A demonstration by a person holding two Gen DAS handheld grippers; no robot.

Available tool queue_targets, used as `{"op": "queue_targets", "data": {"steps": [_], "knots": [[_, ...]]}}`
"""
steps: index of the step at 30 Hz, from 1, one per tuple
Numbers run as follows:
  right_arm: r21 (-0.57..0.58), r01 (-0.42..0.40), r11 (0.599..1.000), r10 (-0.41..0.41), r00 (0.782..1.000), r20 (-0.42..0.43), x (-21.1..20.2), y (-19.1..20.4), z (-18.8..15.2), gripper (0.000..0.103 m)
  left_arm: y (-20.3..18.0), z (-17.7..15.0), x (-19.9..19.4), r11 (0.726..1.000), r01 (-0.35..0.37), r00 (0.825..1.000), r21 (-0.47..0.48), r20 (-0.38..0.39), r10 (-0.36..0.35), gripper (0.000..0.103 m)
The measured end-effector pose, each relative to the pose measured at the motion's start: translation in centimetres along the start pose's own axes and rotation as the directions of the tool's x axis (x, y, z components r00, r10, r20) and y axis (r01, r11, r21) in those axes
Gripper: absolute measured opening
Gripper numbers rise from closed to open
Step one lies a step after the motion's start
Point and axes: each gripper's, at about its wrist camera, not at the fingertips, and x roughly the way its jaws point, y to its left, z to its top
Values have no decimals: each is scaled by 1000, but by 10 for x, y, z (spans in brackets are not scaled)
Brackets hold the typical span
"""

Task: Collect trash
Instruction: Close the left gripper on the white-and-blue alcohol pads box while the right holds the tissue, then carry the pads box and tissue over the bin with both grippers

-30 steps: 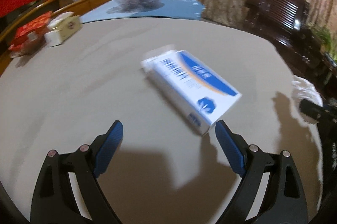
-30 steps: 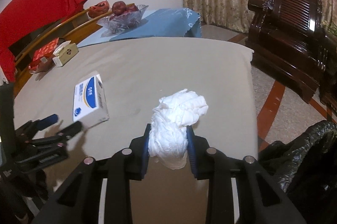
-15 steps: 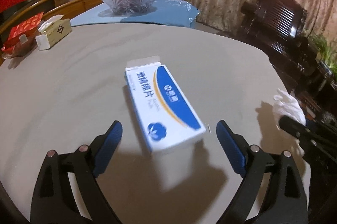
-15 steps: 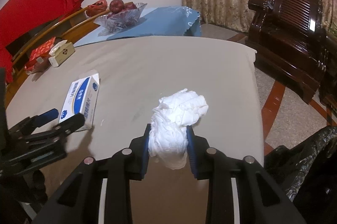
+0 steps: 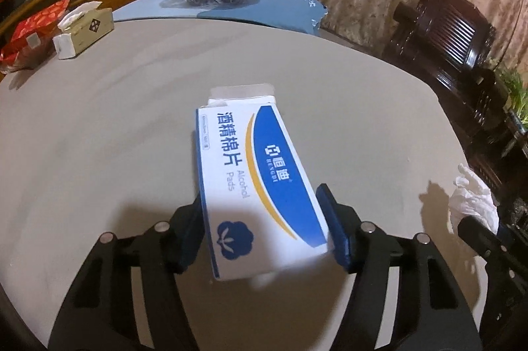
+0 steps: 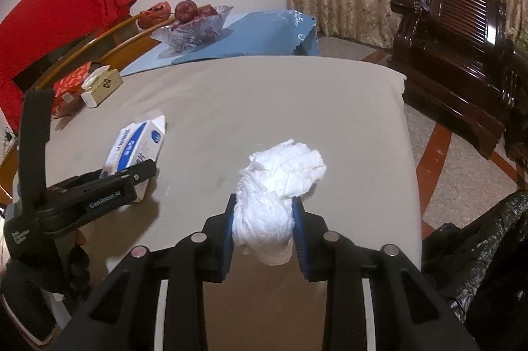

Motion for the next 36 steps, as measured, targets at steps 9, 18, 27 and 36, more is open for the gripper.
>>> {"op": "queue_targets", "data": {"steps": [9, 18, 27, 36], "knots": [[3, -28, 1000, 28, 998, 52, -38, 13, -2, 31, -9, -7, -55, 999, 28, 997, 41, 77, -32, 55], [6, -44, 999, 43, 997, 59, -69, 22, -17, 31, -8, -52, -77, 994, 59, 998, 86, -5, -59, 55], [28, -46, 999, 46, 999, -2, -53, 23, -40, 31, 0, -59, -55, 995, 58, 996, 79, -77, -52, 61], [25, -52, 998, 53, 998, -19, -44, 24, -43, 31, -1, -50, -42, 994, 83, 994, 72, -82, -77, 53]]}}
